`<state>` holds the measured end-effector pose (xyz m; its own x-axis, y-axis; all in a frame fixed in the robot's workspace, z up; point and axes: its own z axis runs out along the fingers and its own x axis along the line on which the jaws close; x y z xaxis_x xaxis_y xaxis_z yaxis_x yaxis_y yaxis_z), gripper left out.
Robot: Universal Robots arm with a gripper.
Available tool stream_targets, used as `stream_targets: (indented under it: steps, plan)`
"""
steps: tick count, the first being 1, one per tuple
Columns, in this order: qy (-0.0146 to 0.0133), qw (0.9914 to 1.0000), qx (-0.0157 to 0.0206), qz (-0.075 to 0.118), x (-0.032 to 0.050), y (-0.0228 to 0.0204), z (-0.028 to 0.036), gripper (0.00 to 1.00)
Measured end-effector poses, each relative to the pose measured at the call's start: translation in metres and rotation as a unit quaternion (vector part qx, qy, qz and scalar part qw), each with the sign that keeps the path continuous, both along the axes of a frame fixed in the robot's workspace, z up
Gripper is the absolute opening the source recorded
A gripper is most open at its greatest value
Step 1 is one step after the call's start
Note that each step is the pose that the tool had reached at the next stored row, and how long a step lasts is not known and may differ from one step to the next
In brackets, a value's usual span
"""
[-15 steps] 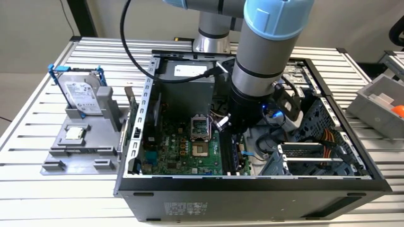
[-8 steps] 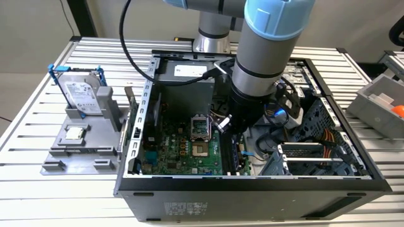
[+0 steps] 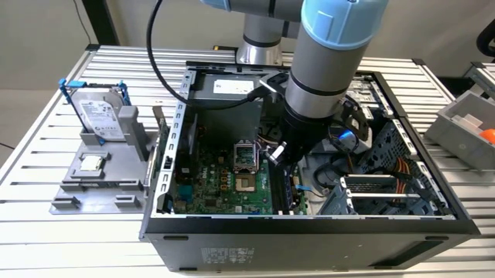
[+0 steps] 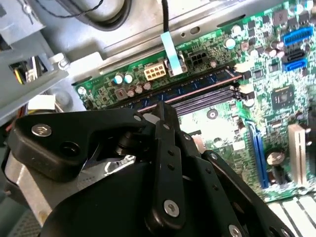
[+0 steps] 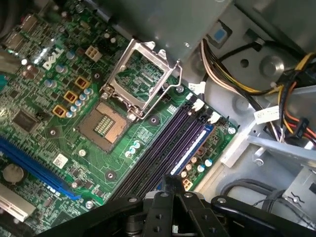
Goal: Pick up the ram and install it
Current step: 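Press down the ram until it locks into place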
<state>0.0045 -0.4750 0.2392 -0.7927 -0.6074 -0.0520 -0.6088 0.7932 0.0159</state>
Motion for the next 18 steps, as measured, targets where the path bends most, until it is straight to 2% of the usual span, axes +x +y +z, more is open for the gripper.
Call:
stream_targets:
  steps: [4, 9, 12, 15, 18]
  plan:
    - [0.0002, 0.99955, -0.0001, 0.030, 0.0001, 0.0000, 0.0001, 0.00]
    - [0.0002, 0.99826, 0.0000, 0.059, 0.0019, 0.0000, 0.0001, 0.00]
    - [0.0002, 0.99716, -0.0001, 0.075, 0.0028, 0.0000, 0.0001, 0.00]
    - [0.0002, 0.99550, 0.0000, 0.095, 0.0030, 0.0000, 0.0001, 0.00]
    - [0.0002, 0.99285, 0.0000, 0.119, 0.0030, 0.0000, 0.0001, 0.00]
